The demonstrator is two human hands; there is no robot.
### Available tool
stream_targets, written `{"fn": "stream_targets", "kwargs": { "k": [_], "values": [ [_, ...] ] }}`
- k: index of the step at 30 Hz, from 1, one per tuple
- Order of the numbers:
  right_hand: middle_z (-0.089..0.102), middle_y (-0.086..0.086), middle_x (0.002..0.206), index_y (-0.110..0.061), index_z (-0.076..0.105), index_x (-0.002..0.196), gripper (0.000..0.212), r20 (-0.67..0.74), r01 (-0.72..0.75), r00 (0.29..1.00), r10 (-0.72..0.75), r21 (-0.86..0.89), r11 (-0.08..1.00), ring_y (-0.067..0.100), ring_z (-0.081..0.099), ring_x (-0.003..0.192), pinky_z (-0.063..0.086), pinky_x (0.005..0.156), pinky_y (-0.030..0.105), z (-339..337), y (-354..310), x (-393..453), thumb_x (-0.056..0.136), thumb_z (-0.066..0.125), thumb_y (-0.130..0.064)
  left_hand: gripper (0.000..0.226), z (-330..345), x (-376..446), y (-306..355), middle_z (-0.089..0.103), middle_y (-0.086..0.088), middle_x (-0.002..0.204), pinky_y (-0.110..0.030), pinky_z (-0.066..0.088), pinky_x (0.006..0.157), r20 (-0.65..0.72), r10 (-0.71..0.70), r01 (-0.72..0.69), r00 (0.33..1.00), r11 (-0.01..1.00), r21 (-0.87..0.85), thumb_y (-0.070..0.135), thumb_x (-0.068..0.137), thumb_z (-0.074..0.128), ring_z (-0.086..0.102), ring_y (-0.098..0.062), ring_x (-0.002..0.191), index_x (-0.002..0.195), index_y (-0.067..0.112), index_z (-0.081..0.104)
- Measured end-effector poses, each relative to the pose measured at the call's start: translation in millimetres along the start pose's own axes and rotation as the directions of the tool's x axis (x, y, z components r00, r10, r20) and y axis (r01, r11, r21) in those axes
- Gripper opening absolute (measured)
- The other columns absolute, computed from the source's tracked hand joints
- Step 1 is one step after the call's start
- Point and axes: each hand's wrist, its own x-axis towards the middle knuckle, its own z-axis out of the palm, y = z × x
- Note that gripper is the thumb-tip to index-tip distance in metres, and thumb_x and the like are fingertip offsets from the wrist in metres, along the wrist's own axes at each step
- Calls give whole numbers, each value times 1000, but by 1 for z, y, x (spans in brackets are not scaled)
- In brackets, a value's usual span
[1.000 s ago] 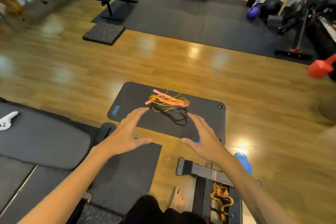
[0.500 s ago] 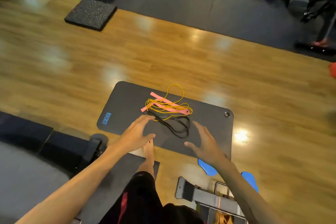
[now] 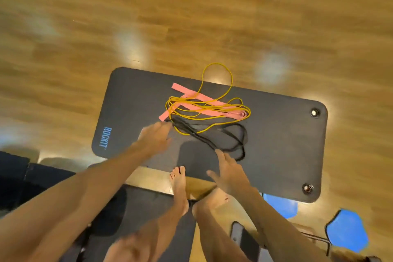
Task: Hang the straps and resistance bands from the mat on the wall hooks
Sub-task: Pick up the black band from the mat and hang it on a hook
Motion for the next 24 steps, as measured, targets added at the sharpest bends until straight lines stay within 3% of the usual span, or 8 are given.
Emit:
{"fn": "stream_targets", "kwargs": {
  "k": [7, 9, 12, 14, 17, 20, 22, 24],
  "values": [
    [27, 5, 155, -12, 11, 154, 76, -60, -41, 997, 40, -23, 999, 25, 27, 143, 31, 110, 45, 103, 63, 183, 97, 50, -44, 39, 112, 191, -42, 54, -4, 131, -41, 46, 89, 44, 24, -34, 999, 969, 246, 24, 87, 61, 54, -28, 120, 124, 17, 52],
    [45, 11, 143, -6, 31, 149, 81, -168, -57, 985, 40, -98, 993, 29, 45, 131, 41, 99, 48, 138, 77, 222, 86, 68, -43, 51, 154, 229, -45, 48, -2, 138, -40, 45, 92, 44, 51, -62, 998, 951, 302, 27, 85, 64, 49, -25, 126, 132, 17, 46],
    [65, 18, 105, -2, 65, 114, 75, -222, -181, 967, 124, -262, 948, 36, 63, 98, 51, 77, 49, 181, 99, 271, 51, 92, -33, 72, 205, 272, -53, 36, -9, 148, -41, 44, 95, 65, 117, -133, 991, 907, 399, 27, 81, 69, 40, -27, 133, 143, 13, 36],
    [63, 19, 98, -3, 66, 106, 62, -195, -232, 965, 177, -307, 923, 37, 61, 92, 48, 78, 50, 196, 111, 285, 52, 89, -23, 72, 225, 287, -62, 51, -14, 131, -40, 53, 76, 37, 207, -197, 978, 843, 500, 26, 65, 83, 54, -31, 114, 129, 12, 54],
    [60, 12, 111, -10, 55, 116, 40, -119, -125, 989, 87, -366, 922, 33, 58, 104, 43, 88, 44, 198, 129, 289, 79, 69, -14, 48, 225, 301, -73, 61, -11, 79, -33, 48, 46, 11, 394, -328, 919, 749, 576, 13, 33, 91, 61, -30, 66, 74, 11, 66],
    [58, 9, 113, -12, 46, 118, 26, 51, -22, 998, 29, -137, 990, 31, 56, 108, 40, 82, 39, 180, 141, 277, 93, 52, -10, 30, 206, 291, -73, 61, -5, 70, -35, 51, 59, 89, 485, -444, 870, 693, 568, 22, 49, 86, 62, -28, 67, 67, 16, 64],
    [53, 9, 94, -10, 43, 118, 24, 138, -79, 988, 72, 45, 996, 33, 55, 94, 40, 67, 39, 160, 144, 254, 95, 49, -11, 18, 177, 265, -59, 67, -6, 85, -40, 48, 80, 155, 445, -461, 882, 746, 482, 25, 72, 74, 64, -30, 86, 85, 16, 64],
    [53, 9, 97, -13, 41, 124, 28, 210, -123, 974, 90, 151, 981, 33, 53, 95, 47, 74, 42, 132, 135, 219, 98, 49, -21, 13, 144, 236, -40, 67, -11, 100, -35, 39, 83, 139, 378, -403, 915, 849, 342, 20, 89, 57, 59, -32, 102, 100, 12, 58]
  ]
}}
